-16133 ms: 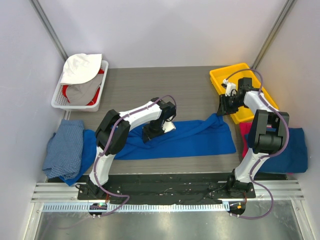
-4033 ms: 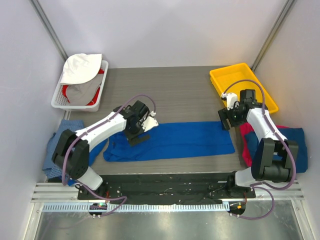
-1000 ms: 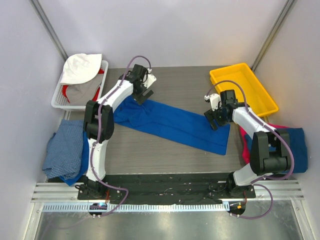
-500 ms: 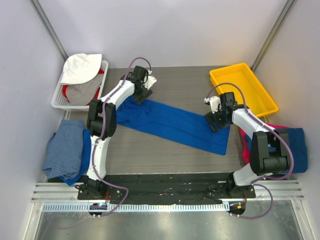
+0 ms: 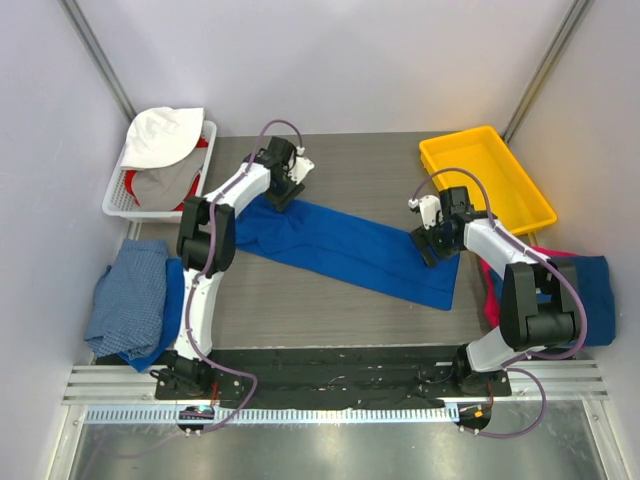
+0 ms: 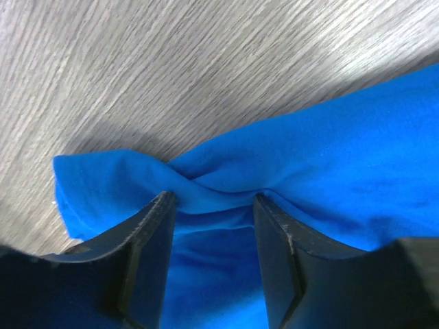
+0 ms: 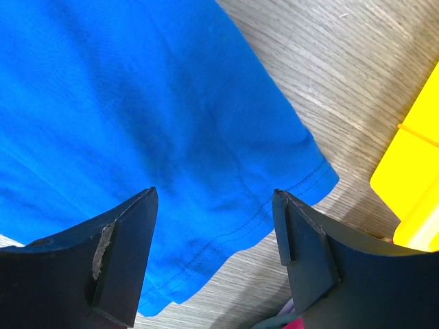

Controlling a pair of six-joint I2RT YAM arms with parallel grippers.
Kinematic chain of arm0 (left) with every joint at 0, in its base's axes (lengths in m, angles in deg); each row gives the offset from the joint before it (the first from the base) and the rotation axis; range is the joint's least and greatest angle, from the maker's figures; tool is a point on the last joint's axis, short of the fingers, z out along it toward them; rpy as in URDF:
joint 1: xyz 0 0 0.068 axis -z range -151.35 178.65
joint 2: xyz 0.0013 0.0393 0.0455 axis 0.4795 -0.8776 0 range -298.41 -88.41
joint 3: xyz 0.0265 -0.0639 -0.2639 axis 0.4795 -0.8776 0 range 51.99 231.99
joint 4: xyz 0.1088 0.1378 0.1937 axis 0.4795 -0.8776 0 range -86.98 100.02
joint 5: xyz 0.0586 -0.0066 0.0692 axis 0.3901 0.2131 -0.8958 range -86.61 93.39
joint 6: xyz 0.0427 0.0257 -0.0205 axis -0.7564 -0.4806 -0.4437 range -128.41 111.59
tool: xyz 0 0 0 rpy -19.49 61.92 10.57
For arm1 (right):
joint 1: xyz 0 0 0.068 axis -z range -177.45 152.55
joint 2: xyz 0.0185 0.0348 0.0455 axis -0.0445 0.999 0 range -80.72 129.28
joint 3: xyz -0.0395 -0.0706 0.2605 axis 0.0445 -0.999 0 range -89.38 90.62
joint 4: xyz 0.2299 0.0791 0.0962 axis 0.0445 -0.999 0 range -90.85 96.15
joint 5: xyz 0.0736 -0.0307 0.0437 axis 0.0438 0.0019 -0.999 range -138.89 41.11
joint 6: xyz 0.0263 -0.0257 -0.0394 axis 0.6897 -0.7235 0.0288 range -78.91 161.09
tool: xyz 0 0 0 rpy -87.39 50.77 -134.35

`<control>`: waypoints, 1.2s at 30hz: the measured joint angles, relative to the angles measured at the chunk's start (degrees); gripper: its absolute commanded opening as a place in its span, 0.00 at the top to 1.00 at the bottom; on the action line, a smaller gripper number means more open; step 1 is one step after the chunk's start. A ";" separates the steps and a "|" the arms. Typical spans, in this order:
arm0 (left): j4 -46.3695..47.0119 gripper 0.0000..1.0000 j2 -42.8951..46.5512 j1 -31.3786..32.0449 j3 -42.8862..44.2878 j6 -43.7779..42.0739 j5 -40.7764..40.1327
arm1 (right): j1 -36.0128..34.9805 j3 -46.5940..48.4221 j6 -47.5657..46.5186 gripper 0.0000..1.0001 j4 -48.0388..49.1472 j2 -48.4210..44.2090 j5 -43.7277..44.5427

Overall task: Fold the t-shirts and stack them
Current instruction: Rotate the tshirt 90 degrees

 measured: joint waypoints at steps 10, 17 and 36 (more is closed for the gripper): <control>-0.48 0.66 -0.66 -1.25 0.68 2.23 3.58 | 0.00 -0.46 -0.02 0.26 0.00 0.00 0.17; -1.25 0.80 -0.70 -1.57 1.62 2.34 4.04 | 0.00 -0.55 0.00 0.27 0.00 0.00 0.13; -2.54 0.87 -7.37 -1.60 12.35 2.08 2.45 | -6.29 3.65 0.70 0.26 -3.76 -3.37 -1.20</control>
